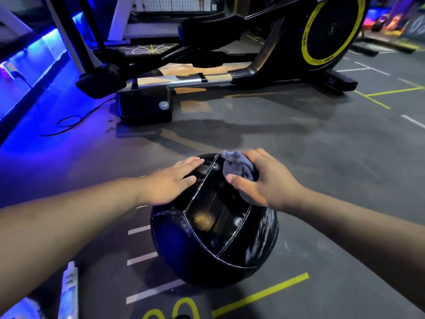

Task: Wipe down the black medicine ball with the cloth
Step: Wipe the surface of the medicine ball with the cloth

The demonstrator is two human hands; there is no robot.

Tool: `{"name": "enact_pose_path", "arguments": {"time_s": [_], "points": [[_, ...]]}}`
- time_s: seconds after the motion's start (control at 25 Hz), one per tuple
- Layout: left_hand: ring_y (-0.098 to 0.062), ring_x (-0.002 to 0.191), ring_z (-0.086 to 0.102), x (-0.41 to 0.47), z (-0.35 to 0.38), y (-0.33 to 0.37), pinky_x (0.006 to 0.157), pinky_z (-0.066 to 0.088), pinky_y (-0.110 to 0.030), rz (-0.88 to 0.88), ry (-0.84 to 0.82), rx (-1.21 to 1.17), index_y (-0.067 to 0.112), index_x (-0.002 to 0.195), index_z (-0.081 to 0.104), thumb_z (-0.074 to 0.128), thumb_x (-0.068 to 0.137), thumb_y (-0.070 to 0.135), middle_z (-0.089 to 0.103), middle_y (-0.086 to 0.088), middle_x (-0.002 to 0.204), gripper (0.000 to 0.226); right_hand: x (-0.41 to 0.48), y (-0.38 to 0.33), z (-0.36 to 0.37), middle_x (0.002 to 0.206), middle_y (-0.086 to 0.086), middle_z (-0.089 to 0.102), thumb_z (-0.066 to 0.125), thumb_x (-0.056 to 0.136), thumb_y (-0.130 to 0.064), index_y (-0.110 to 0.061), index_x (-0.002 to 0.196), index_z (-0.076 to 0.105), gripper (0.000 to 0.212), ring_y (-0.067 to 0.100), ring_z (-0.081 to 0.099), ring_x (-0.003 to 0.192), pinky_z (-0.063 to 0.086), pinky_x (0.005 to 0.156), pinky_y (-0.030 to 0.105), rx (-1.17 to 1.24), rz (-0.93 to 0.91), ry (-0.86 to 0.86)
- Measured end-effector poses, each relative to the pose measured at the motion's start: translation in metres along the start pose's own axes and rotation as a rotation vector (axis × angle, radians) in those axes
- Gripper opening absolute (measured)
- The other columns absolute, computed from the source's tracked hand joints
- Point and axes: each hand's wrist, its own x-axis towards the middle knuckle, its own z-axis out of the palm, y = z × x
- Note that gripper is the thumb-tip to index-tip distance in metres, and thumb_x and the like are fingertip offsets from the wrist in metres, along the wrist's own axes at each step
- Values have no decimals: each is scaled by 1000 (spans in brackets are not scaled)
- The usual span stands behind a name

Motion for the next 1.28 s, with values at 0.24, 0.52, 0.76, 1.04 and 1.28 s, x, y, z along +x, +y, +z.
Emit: {"name": "enact_pose_path", "arguments": {"time_s": [0.24,0.52,0.76,1.04,1.28], "points": [[-1,148,0,-1,-1,2,123,7,-42,1,-15,38,37,153,11,34,104,35,5,18,161,55,1,12,-14,125,-4,64,65,89,-24,-13,105,72,21,10,60,115,41,107,28,682,269,-163],[1,144,4,-9,-7,0,119,2,-21,5,21,-91,24,153,18,40,104,18,10,8,162,55,-59,-17,52,153,18,33,53,88,-38,-34,136,49,49,42,35,136,31,111,52,-393,-545,-98],[0,145,8,-14,-5,2,118,4,-20,7,-7,-126,24,153,20,43,102,17,12,8,162,56,-15,15,32,138,19,52,53,92,-42,-27,130,59,42,34,52,123,37,108,33,-289,-584,22],[5,144,12,-31,-6,3,121,17,-33,-7,-68,-173,44,149,21,50,96,42,8,37,152,61,28,69,21,112,2,65,57,91,-42,-28,118,63,31,26,59,110,42,92,30,84,284,68],[-3,128,45,-38,-17,-13,110,32,-28,-144,61,-36,48,133,34,45,89,63,41,35,136,48,-15,1,41,136,5,53,49,88,-52,-39,126,59,41,26,56,115,51,92,35,-209,-239,162]]}}
